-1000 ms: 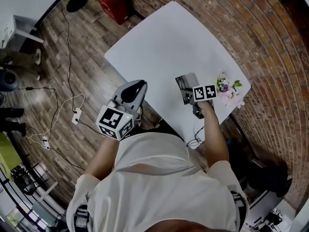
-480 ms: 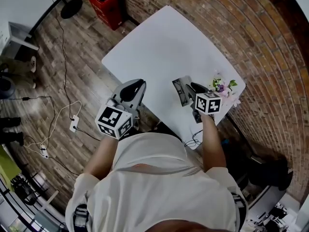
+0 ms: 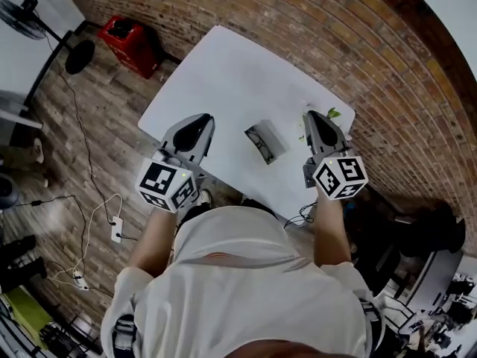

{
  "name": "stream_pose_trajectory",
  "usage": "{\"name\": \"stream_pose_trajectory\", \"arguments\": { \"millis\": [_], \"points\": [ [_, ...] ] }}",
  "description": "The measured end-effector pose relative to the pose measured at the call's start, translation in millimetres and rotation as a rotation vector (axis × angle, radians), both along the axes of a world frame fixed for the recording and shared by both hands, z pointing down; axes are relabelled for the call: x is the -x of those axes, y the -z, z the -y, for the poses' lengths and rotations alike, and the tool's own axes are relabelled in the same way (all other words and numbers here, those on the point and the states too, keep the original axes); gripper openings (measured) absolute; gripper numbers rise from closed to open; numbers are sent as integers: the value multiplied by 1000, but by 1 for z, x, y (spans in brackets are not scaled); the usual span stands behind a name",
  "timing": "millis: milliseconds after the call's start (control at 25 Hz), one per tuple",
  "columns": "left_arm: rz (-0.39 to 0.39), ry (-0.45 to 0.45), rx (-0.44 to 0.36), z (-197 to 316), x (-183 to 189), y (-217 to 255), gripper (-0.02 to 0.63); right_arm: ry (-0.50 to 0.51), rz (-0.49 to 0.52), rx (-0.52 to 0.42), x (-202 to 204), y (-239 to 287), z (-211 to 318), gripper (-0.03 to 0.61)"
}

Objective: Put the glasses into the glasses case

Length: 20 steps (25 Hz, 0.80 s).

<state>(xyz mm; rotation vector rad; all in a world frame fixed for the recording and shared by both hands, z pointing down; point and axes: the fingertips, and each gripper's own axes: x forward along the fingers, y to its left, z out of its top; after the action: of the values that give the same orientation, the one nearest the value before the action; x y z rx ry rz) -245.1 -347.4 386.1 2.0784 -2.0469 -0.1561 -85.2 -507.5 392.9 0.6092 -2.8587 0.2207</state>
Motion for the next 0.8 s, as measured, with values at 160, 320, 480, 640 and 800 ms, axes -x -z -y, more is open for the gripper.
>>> {"name": "stream_pose_trajectory", "arguments": {
  "millis": [160,320,480,640,800],
  "points": [
    [25,-75,-45,18,-17,19,34,-115,109,-65,-35,45,-1,51],
    [37,-117,-73,27,-33,31,34,-177,85,-148,-58,57,-7,51],
    [42,-128,-81,29,-38,35,34,-180,83,-142,-62,54,-10,51],
    [43,-127,-79,28,-41,35,34,-165,84,-132,-62,50,-12,51],
    [41,-113,-77,27,-40,33,34,-145,84,-133,-58,48,-13,51]
  ]
}}
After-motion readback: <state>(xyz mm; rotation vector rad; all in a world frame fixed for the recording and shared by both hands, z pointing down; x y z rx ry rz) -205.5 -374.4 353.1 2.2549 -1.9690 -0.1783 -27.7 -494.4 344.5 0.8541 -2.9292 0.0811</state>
